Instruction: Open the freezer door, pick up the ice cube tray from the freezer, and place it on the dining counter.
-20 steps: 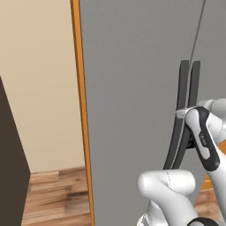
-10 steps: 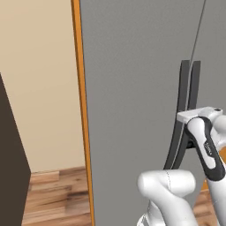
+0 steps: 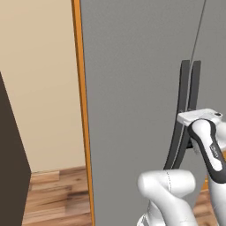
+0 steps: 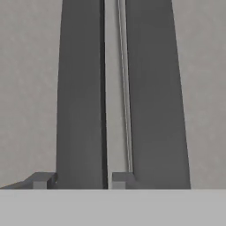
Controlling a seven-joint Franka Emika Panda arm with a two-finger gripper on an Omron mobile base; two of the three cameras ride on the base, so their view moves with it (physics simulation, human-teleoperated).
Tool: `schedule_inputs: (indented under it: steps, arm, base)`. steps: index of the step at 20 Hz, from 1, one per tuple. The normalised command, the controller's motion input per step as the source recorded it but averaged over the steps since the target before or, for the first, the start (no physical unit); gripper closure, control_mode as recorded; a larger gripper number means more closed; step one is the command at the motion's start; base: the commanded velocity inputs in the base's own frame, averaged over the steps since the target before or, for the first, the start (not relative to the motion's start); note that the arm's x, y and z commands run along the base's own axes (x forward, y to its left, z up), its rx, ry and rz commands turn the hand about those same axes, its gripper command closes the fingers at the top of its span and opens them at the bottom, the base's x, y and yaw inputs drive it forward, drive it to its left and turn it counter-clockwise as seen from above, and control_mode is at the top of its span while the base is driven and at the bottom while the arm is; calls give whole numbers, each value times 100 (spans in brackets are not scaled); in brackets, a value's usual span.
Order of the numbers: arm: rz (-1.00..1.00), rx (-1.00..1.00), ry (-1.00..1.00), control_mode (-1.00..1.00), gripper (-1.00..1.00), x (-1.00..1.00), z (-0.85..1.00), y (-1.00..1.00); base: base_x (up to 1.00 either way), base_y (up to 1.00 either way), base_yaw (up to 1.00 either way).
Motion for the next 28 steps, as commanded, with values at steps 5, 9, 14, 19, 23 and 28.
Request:
schedule_inputs:
  steps: [5, 9, 14, 19, 23, 28]
  arm:
    - [0, 0, -3, -100, -100, -19, 27, -16]
    - [0, 0, 0, -100, -100, -26, 31, -15]
    - [0, 0, 0, -100, -100, -28, 32, -11]
    - [0, 0, 0, -100, -100, -26, 33, -16]
    - [0, 0, 0, -100, -100, -2, 17, -31]
    - [0, 0, 0, -100, -100, 4, 4, -21]
  base:
    - [0, 0, 0]
    - [0, 0, 0]
    - [0, 0, 0]
    - [0, 0, 0]
    - [0, 0, 0]
    - [0, 0, 0]
